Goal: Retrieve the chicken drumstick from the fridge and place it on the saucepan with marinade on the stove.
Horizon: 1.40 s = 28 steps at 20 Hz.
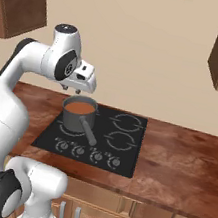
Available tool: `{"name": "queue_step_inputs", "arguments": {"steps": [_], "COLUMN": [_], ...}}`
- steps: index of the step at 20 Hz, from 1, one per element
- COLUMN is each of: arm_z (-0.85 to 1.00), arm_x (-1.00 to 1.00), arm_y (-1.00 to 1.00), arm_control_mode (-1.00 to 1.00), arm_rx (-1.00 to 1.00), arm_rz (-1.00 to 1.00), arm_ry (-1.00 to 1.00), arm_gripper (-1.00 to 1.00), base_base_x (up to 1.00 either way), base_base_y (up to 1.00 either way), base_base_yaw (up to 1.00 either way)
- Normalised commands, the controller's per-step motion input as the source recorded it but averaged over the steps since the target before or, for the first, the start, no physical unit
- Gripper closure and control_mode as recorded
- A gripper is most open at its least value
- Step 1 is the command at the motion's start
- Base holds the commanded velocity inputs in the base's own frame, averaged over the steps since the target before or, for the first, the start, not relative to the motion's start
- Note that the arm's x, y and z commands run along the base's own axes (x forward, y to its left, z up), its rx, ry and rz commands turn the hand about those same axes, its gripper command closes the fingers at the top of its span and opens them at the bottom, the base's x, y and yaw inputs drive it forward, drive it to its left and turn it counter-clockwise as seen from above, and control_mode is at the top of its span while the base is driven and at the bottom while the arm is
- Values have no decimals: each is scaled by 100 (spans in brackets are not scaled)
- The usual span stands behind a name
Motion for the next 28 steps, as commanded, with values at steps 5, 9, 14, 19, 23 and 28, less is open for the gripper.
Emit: {"name": "queue_step_inputs", "arguments": {"steps": [5, 9, 14, 19, 23, 28], "arm_z": [0, 0, 0, -3, 0, 0], "arm_x": [-13, 0, 0, -44, 0, 0], "arm_y": [2, 0, 0, 2, 0, 0], "arm_control_mode": [-100, -100, -100, 100, 100, 100], "arm_rx": [-2, 0, 0, -1, 0, 0], "arm_rz": [0, 0, 0, 4, 0, 0], "arm_ry": [-3, 0, 0, -7, 0, 0], "arm_gripper": [-100, -100, -100, -100, -100, -100], "base_base_x": [0, 0, 0, -20, -100, -45], "base_base_y": [0, 0, 0, 2, 8, 3], "base_base_yaw": [0, 0, 0, 5, 41, 71]}}
